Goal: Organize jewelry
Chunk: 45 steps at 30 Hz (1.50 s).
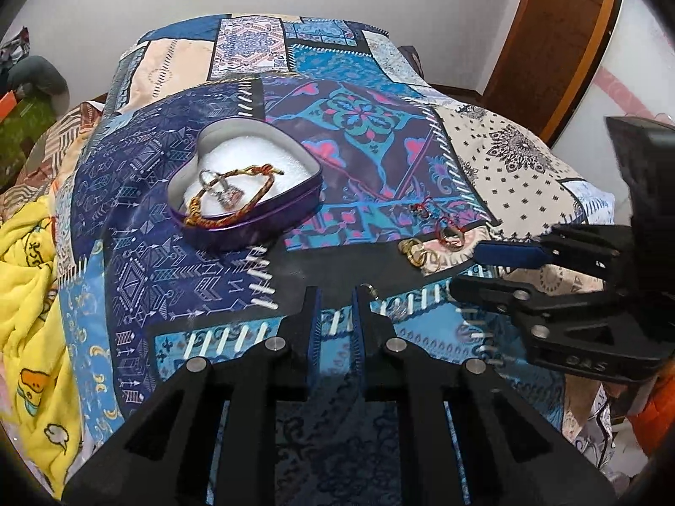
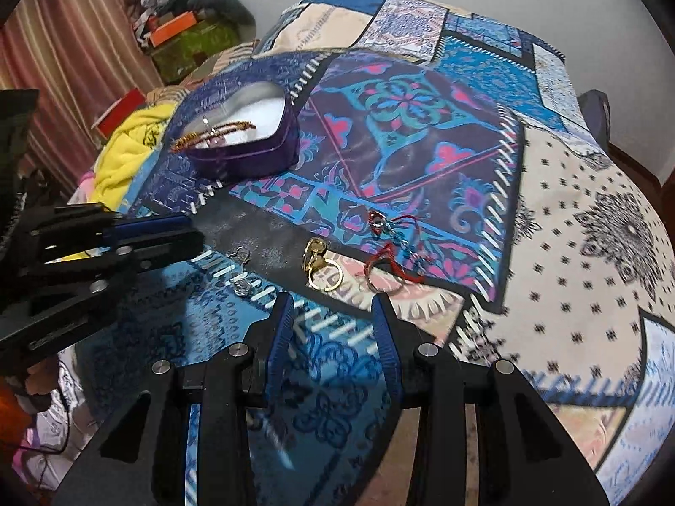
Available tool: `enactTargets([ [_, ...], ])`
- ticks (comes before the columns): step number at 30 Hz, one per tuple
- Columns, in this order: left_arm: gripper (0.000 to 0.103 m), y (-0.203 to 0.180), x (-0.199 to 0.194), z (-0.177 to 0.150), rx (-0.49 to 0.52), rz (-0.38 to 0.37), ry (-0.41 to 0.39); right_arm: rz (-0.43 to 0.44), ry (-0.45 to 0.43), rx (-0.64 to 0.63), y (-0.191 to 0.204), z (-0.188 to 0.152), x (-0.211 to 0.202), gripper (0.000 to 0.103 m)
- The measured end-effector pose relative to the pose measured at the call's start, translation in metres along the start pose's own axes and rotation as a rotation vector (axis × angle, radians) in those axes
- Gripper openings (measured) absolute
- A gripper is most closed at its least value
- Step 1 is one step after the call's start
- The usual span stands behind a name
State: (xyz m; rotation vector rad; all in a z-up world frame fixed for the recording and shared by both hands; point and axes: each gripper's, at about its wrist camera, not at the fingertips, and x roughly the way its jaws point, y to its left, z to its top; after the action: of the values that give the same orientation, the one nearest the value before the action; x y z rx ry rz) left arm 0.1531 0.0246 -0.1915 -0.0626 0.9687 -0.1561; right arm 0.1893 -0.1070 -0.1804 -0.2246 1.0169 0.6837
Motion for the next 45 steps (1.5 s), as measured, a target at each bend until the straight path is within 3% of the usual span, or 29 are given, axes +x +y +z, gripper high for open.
enactTargets([
  [4, 0.025, 0.003, 0.001, -0.004, -0.002, 0.003, 0.000, 0.003, 0.010, -0.012, 0.001, 0.003, 0.010, 0.035],
  [9, 0.030, 0.004, 0.005, -0.006, -0.005, -0.015, 0.012, -0.002, -0.007, -0.047, 0.004, 0.007, 0.015, 0.035],
  [12, 0.039, -0.001, 0.005, -0.007, 0.004, -0.039, 0.007, -0.009, -0.022, -0.065, 0.006, 0.007, 0.016, 0.025],
  [14, 0.040, -0.003, 0.006, -0.007, 0.010, -0.048, 0.011, -0.010, -0.023, -0.072, 0.006, 0.008, 0.016, 0.015],
  [25, 0.040, -0.029, 0.024, -0.003, 0.067, -0.102, 0.049, -0.010, -0.031, -0.028, -0.007, -0.006, -0.001, 0.015],
  [32, 0.040, -0.033, 0.039, 0.008, 0.038, -0.119, 0.053, -0.016, -0.019, -0.017, -0.018, -0.015, -0.014, 0.016],
  [35, 0.034, -0.038, 0.042, 0.009, 0.049, -0.096, 0.047, -0.004, 0.003, -0.012, -0.019, -0.019, -0.012, 0.016],
  [37, 0.024, -0.041, 0.044, 0.009, 0.068, -0.065, 0.044, 0.001, 0.008, -0.006, -0.021, -0.023, -0.012, 0.016],
  [42, 0.010, -0.036, 0.045, 0.010, 0.057, -0.062, 0.042, 0.023, 0.017, 0.028, -0.027, -0.028, -0.012, 0.016],
  [45, 0.009, -0.031, 0.045, 0.010, 0.033, -0.082, 0.043, 0.037, 0.019, 0.047, -0.030, -0.030, -0.012, 0.016],
])
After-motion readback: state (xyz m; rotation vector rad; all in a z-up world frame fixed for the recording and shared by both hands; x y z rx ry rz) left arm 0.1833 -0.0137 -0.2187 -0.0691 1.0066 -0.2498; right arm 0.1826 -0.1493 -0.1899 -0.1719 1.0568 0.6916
